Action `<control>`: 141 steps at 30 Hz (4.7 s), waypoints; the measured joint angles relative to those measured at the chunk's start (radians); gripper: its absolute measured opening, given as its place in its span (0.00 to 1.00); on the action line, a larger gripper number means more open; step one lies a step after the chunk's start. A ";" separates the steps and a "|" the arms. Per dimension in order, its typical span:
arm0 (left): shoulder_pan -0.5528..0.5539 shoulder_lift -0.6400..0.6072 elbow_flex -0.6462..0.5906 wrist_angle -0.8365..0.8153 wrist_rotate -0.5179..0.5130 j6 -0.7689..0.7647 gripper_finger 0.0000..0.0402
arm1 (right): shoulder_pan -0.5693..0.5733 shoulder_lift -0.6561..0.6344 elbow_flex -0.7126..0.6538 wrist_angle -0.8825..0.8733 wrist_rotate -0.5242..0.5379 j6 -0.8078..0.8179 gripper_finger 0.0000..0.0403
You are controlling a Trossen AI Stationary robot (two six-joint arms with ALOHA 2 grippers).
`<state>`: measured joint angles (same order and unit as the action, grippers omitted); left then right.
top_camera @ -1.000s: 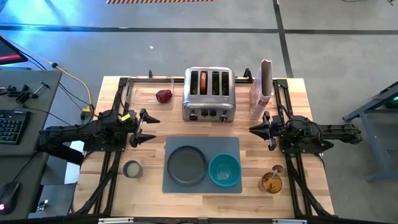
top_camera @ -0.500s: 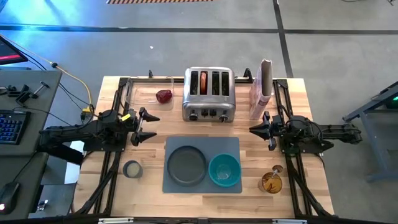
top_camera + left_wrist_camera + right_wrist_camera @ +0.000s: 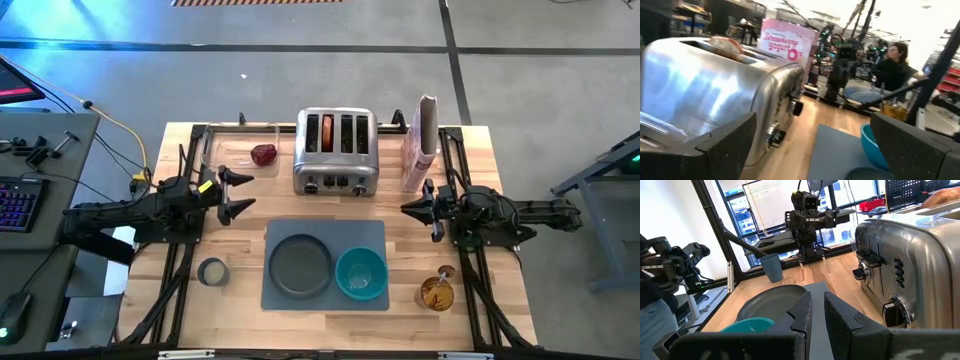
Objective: Arrange a breakfast setting
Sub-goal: Put the red apple on the black plate
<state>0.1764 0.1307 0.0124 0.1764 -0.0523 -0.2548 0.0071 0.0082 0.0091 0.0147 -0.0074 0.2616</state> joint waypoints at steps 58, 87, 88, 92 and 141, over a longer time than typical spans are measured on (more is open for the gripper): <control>0.673 1.111 0.931 -0.689 -0.027 0.274 0.95 | 0.000 0.000 0.000 0.000 0.000 0.000 0.09; 0.675 1.432 0.930 -0.734 0.071 0.291 0.95 | 0.000 0.000 0.000 0.000 0.000 0.000 0.09; 0.675 1.438 0.930 -0.734 0.070 0.292 0.95 | 0.000 0.000 0.000 0.000 0.000 0.000 0.09; 0.675 1.463 0.930 -0.732 0.070 0.292 0.95 | 0.000 0.000 0.000 0.000 0.000 0.000 0.09; 0.673 1.375 0.930 -0.790 0.066 0.379 0.81 | 0.000 0.000 0.000 0.000 0.000 0.000 0.09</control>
<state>0.8493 1.5055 0.9421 -0.6131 0.0138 0.1244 0.0071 0.0082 0.0091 0.0147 -0.0074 0.2619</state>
